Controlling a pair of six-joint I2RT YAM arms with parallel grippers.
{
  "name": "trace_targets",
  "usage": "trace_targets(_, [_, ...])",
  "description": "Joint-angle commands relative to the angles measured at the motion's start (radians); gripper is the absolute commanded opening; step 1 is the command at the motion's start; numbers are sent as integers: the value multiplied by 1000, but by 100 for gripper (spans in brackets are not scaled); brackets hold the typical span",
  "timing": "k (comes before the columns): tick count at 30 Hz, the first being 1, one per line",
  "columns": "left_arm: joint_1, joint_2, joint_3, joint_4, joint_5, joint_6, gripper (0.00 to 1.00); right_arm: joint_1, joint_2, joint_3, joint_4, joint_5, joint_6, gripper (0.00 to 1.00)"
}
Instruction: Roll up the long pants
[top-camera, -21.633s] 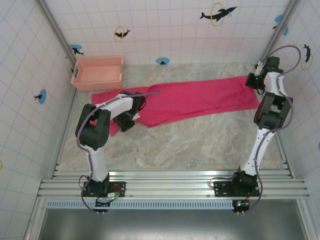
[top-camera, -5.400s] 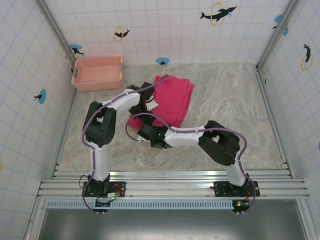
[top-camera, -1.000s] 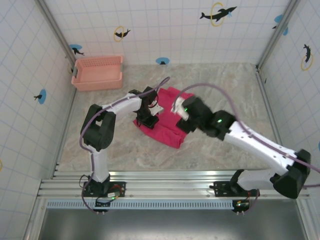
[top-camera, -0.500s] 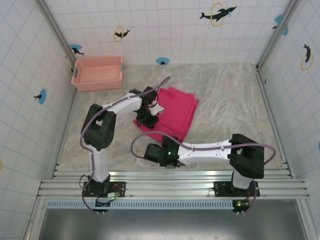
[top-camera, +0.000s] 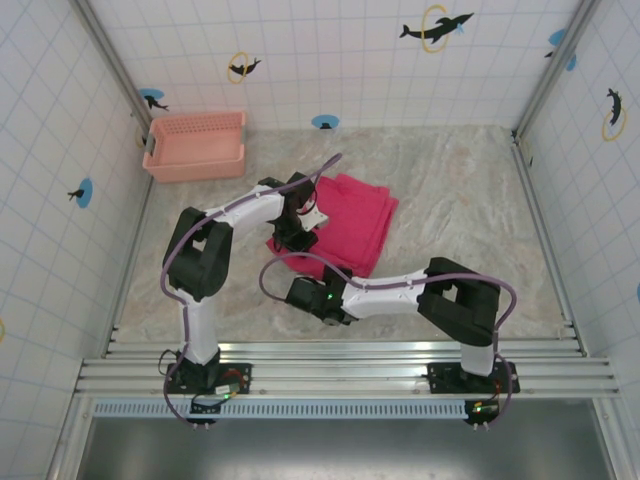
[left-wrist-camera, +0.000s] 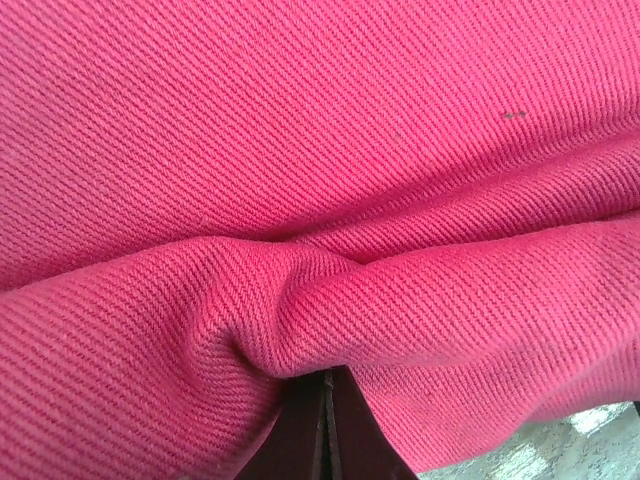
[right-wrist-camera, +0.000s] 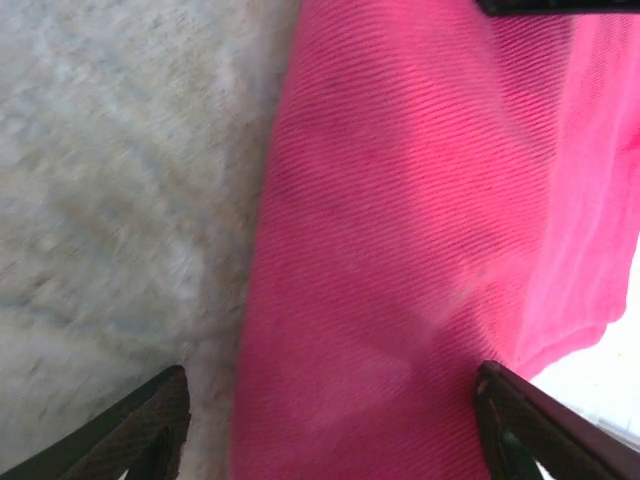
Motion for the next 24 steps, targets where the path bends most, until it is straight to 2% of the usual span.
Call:
trace_targets(1, [9,28,5,-24,-17,39,0,-37,10,-73,91,-111,-48,68])
trace_targets(2, [10,24,7,-30,-22,44,1,-49,10,-77,96,-123,-52,64])
trace_targets(4, [10,15,8,-42,-27,56,1,-83,15,-65,77,-207,-63,43])
trace_targets(6, [10,7,8,-49,-28,64,2,-104,7,-60,40,-293,-81,34])
trace_targets(9, [10,-3,6,-56,-15,71,4,-117,-3,-22,-25,-382,-100,27])
trace_targets(13, [12,-19,2,-70,-7,68,12,-136,-26,38,-122,-551,-118,20])
trace_targets(15, [15,-35,1,-74,-1,63,27,-163,-36,61,-152,-637,-108,19])
trace_targets(19, [24,-103,-4,-61,-9,48,58,-251,-37,114,-211,-901,-72,15])
trace_targets(21, [36,-142,-1,-56,-27,35,66,-279,-43,126,-222,-1010,-62,15])
trace_targets(24, [62,-212,7,-48,-74,19,73,-318,-69,120,-202,-1119,-32,14])
